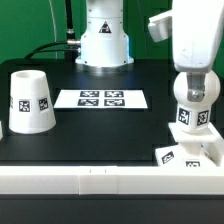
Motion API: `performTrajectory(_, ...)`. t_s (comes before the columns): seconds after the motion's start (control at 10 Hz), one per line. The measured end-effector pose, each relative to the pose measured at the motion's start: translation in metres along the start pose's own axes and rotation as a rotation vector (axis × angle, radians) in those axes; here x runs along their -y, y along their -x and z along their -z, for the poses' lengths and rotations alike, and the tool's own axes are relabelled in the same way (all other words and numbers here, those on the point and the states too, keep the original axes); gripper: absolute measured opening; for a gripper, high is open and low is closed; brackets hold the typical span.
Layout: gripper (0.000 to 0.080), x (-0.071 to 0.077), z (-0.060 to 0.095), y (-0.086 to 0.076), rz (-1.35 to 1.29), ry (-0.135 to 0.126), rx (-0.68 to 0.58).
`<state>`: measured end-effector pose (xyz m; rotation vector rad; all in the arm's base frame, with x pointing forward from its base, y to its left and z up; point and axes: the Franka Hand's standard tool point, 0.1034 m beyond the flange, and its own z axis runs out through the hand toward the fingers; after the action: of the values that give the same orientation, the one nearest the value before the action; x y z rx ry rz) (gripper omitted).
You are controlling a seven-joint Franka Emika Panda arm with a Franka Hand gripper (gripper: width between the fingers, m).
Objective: Assemble lamp
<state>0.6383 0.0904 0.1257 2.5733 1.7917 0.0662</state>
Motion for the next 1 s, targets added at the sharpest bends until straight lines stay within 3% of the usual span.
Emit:
performTrajectory(0.4,0.0698,-0.0001,-0.0062,0.0014,0.311,0.009,0.037)
performTrajectory(0.8,0.0698,0.0003,-0.0099,0.0059,0.492,0.002,0.047)
performTrajectory(0.9,0.0571,0.0005,-0.01,0.0062,0.487,0.0,0.047)
performTrajectory(1.0,0.0571,0.0004,-0.0101,0.0064,0.487,0.0,0.047)
